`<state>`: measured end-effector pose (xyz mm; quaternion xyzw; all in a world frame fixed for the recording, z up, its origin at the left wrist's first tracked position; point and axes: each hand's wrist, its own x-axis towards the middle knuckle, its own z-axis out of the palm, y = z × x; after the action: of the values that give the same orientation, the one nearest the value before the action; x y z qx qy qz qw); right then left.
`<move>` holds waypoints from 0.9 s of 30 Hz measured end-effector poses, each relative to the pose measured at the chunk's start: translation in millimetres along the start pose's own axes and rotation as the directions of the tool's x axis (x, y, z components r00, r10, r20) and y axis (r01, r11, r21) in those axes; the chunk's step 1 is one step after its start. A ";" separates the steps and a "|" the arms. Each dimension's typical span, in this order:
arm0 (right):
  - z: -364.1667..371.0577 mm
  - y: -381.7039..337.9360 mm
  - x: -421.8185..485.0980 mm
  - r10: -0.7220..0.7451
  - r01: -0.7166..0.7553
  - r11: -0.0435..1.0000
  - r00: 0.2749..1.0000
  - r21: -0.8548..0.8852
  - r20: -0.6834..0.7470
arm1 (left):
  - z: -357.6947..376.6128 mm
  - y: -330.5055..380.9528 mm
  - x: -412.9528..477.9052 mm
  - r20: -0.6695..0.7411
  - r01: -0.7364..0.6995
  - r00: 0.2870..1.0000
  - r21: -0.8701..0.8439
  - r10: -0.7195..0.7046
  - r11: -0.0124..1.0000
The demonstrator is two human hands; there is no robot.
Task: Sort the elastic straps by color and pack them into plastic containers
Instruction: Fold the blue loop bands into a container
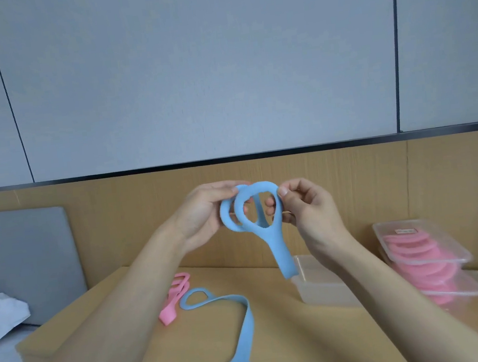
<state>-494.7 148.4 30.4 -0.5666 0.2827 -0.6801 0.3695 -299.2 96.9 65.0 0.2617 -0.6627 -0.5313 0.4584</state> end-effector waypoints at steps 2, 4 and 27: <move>-1.9 3.0 -5.4 0.034 -0.034 0.999 0.999 0.014 0.025 | -7.0 -12.4 -3.7 -0.108 0.049 0.993 0.099 -0.038 0.994; -3.2 10.4 -10.9 0.080 -0.081 0.997 0.996 0.018 0.043 | -13.9 -30.8 -9.4 -0.201 0.135 0.975 0.200 -0.094 0.970; -9.9 87.2 -66.1 0.192 0.048 0.778 0.931 -0.626 0.310 | -30.0 -118.4 -114.9 -0.121 0.074 0.987 0.926 0.104 0.371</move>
<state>-482.8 153.0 -78.8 -0.7588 0.4413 -0.4188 0.2323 -238.3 143.4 -84.2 0.5089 -0.8100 -0.0415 0.2884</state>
